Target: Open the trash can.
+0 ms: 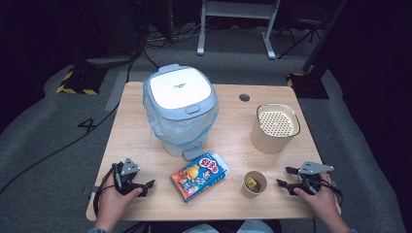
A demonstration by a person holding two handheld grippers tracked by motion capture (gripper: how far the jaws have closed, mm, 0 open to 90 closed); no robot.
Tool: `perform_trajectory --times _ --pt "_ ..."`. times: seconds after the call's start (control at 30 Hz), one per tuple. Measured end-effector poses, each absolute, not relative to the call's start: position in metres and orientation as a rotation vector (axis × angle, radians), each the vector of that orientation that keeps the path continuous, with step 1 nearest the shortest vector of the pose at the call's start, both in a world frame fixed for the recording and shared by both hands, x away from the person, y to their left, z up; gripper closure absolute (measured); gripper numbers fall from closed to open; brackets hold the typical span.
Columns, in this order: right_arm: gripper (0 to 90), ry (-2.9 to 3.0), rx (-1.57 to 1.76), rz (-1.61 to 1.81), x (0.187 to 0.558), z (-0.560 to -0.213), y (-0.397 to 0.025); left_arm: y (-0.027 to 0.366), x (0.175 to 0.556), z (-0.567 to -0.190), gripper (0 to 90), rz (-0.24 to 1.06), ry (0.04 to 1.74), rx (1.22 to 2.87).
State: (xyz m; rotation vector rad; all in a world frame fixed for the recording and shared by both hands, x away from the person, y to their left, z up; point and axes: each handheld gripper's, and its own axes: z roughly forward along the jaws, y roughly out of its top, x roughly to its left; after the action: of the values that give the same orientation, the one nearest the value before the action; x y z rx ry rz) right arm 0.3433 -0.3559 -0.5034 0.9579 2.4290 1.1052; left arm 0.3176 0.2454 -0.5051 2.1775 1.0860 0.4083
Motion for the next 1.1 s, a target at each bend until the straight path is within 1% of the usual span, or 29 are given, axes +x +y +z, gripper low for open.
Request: perform_trajectory --times 0.1,0.17,0.2,0.27,0.37,0.5,0.57,0.6,0.67,0.87,0.93,1.03,1.1 --pt "31.6 2.435 0.948 1.107 0.344 -0.503 -0.356 0.245 0.317 -0.505 9.1 0.416 1.083 2.181" --pt "31.6 2.437 0.946 1.106 0.344 -0.503 -0.356 0.244 0.316 -0.505 11.2 0.417 1.084 2.173" --pt "31.6 2.437 0.948 1.106 0.344 -0.503 -0.356 0.244 0.315 -0.504 14.9 0.422 1.084 2.158" --pt "31.6 2.437 0.948 1.106 0.344 -0.503 -0.356 0.244 0.313 -0.504 27.7 0.425 1.064 2.148" --pt "31.6 2.438 0.945 1.107 0.344 -0.503 -0.356 0.243 0.312 -0.503 36.1 0.421 1.064 2.138" --pt "31.8 2.437 0.943 1.107 0.345 -0.503 -0.356 0.244 0.311 -0.498 51.7 0.394 1.093 2.134" --pt "31.8 2.437 0.942 1.108 0.345 -0.503 -0.356 0.243 0.310 -0.494 55.7 0.391 1.081 2.129" --pt "31.8 2.437 0.942 1.108 0.345 -0.503 -0.356 0.243 0.310 -0.492 59.1 0.376 1.084 2.124" --pt "31.8 2.437 0.942 1.108 0.345 -0.503 -0.356 0.241 0.309 -0.486 63.3 0.346 1.071 2.107" --pt "31.8 2.437 0.941 1.108 0.345 -0.503 -0.356 0.234 0.311 -0.462 73.0 0.278 0.978 2.062" --pt "31.8 2.437 0.942 1.108 0.345 -0.503 -0.356 0.231 0.312 -0.451 75.1 0.267 0.919 2.061" --pt "31.8 2.437 0.942 1.108 0.345 -0.503 -0.356 0.227 0.314 -0.435 76.2 0.266 0.849 2.051" --pt "31.8 2.437 0.942 1.108 0.345 -0.503 -0.356 0.225 0.315 -0.425 75.0 0.271 0.815 2.039"
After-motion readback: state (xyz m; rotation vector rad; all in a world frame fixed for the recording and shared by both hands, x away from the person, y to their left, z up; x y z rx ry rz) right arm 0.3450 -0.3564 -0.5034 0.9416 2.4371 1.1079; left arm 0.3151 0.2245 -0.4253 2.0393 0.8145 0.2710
